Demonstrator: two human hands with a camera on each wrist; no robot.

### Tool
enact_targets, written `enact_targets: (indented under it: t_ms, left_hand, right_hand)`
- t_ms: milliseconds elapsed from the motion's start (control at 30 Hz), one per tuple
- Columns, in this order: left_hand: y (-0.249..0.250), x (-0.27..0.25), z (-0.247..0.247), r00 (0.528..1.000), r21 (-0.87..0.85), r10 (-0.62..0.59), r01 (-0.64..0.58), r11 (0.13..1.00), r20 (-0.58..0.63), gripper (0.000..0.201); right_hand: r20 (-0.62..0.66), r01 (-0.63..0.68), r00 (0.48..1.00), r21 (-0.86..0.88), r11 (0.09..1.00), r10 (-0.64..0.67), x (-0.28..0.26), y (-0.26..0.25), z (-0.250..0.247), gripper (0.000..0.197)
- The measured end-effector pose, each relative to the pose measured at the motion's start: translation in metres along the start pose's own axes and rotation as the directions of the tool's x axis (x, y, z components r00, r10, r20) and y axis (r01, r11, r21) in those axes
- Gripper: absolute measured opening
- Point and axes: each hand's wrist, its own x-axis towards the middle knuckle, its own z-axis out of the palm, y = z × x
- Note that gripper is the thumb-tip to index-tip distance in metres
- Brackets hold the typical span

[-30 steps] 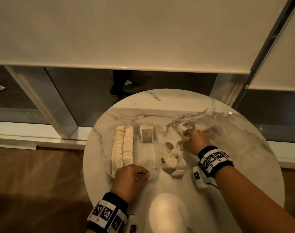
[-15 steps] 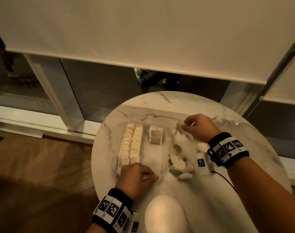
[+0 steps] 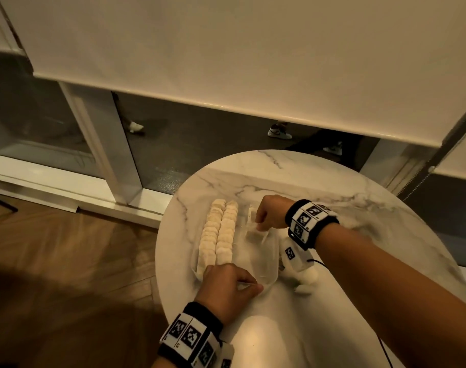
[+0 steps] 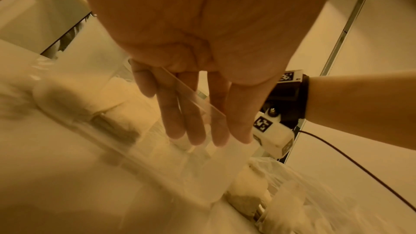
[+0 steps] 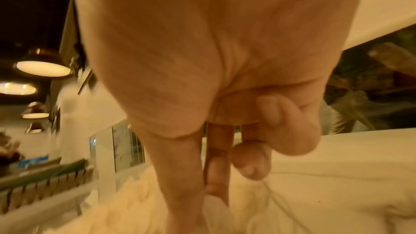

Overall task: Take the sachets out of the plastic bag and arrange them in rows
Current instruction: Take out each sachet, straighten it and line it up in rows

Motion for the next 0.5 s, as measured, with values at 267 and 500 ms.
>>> enact_targets:
  t_ms: [267,500]
  left_hand:
    - [0.001,-0.001,-0.001,1.000,-0.004,0.020,-0.020,1.000,-0.022,0.029]
    - [0.002,-0.001,-0.003,0.999,0.005,0.030,-0.030,1.000,-0.021,0.030]
  right_hand:
    - [-0.093,-0.066,0.994,-0.188,0.980,0.049,0.020,-0.005,0.001,0.011]
    - [-0.135,-0.078,0.990,-0.241,0.967,0.046,0.028,-0.006,0.001,0.016]
